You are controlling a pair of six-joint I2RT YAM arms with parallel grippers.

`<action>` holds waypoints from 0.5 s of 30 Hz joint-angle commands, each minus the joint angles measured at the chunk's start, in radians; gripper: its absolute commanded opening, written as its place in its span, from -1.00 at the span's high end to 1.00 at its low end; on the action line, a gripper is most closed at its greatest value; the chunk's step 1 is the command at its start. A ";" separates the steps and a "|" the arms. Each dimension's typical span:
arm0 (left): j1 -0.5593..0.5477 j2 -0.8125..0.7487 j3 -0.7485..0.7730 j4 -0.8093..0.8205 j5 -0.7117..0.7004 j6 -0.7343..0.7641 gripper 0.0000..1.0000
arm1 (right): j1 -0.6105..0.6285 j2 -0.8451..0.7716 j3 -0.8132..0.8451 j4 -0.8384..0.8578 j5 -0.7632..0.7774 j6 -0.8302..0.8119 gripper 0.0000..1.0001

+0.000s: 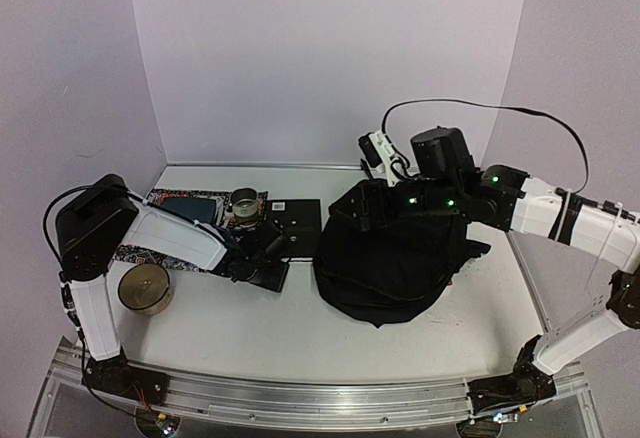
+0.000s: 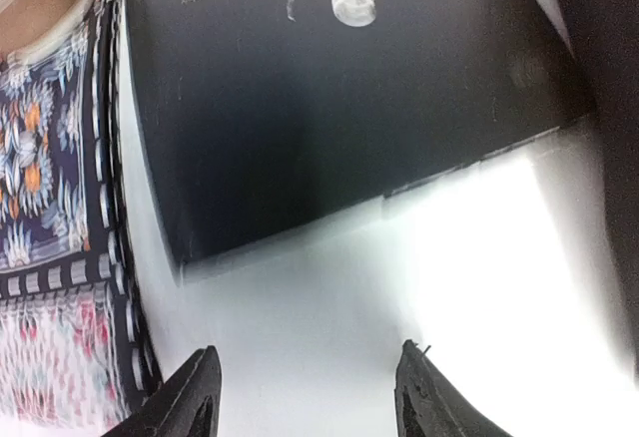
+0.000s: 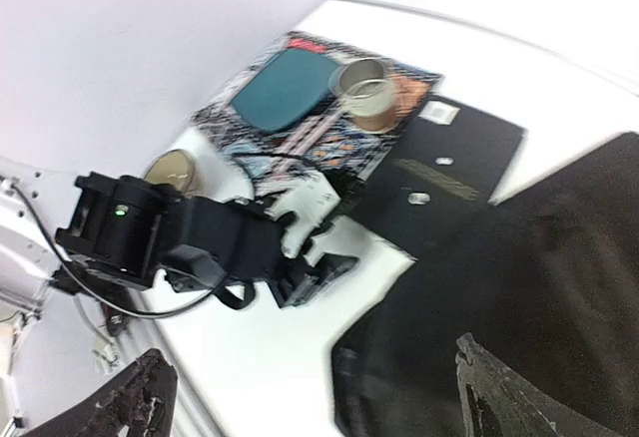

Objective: Pack the student bag
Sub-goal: Move the student bag to the corner of the board.

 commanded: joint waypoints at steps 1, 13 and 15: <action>0.003 -0.102 -0.075 -0.161 0.060 -0.034 -0.19 | 0.070 0.129 0.048 0.059 -0.045 0.052 -0.78; 0.076 -0.372 -0.161 -0.122 0.105 -0.087 -0.38 | 0.136 0.481 0.121 -0.001 0.034 0.143 -0.25; 0.098 -0.399 -0.174 -0.112 0.123 -0.089 -0.41 | 0.132 0.542 0.153 -0.065 0.081 0.134 -0.19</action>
